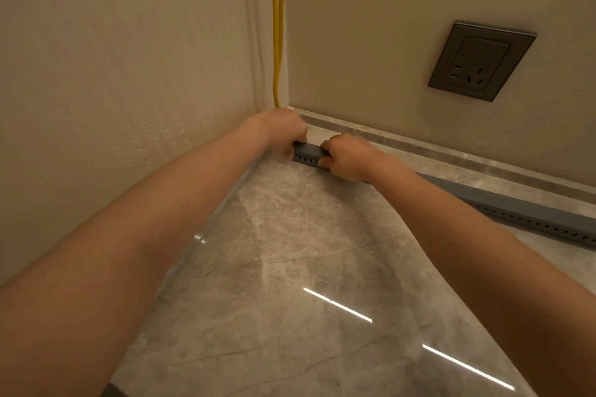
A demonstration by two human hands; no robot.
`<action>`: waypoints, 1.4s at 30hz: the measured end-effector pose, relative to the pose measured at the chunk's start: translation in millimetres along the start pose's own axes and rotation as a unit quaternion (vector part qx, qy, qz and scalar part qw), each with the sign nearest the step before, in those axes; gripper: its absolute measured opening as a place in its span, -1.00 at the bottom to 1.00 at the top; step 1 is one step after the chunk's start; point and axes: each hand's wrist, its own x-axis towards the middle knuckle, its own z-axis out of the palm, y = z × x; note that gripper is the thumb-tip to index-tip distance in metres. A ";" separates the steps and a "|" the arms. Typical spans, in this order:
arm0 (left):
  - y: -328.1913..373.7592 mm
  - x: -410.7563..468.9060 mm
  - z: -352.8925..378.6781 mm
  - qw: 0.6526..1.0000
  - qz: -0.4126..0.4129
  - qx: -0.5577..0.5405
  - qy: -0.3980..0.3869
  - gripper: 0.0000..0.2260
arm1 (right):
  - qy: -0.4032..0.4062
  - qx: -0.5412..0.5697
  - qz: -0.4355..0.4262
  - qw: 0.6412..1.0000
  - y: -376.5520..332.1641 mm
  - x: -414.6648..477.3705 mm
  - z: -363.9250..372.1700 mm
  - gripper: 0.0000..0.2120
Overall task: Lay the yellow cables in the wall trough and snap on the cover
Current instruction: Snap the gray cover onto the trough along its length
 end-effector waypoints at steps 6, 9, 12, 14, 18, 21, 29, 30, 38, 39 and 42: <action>8.3 1.0 -6.0 0.999 -0.020 0.012 -0.027 -0.73 | -0.043 0.166 0.061 0.983 2.1 1.5 -3.0 -0.68; 9.0 -0.4 -0.5 1.000 -0.023 0.017 -0.010 -0.71 | -0.057 0.232 0.094 0.967 0.2 3.7 -3.1 -0.61; 9.2 -2.2 3.3 1.000 -0.024 0.008 0.005 -0.70 | -0.091 0.174 0.121 0.973 -5.0 9.4 -6.1 -0.58; 9.6 -3.6 3.4 0.999 -0.028 -0.018 0.010 -0.70 | -0.077 0.154 0.116 0.978 -6.3 10.0 -5.2 -0.63; 9.9 2.0 2.5 0.991 -0.026 -0.135 0.006 -0.69 | -0.012 0.183 0.109 0.977 -6.6 5.6 1.9 -0.64; 10.4 7.3 0.8 0.981 -0.031 -0.191 0.000 -0.67 | 0.007 0.233 0.129 0.964 -7.1 4.6 -3.6 -0.66; 5.0 27.3 -9.6 0.976 -0.038 -0.209 -0.038 -0.67 | -0.006 0.257 0.189 0.948 -11.0 10.5 -16.0 -0.74; 6.0 29.7 -9.9 0.978 -0.038 -0.200 -0.045 -0.68 | -0.010 0.252 0.188 0.949 -10.8 11.7 -16.5 -0.77; 8.8 43.0 -18.7 0.980 -0.035 -0.142 -0.134 -0.67 | -0.090 0.212 0.174 0.957 -9.3 17.8 -27.1 -0.66; 8.0 45.4 -19.8 0.978 -0.034 -0.144 -0.147 -0.66 | -0.103 0.210 0.174 0.957 -8.8 18.1 -29.5 -0.60; 4.2 50.7 -22.3 0.969 -0.030 -0.164 -0.181 -0.64 | -0.122 0.211 0.173 0.954 -6.4 20.3 -32.7 -0.54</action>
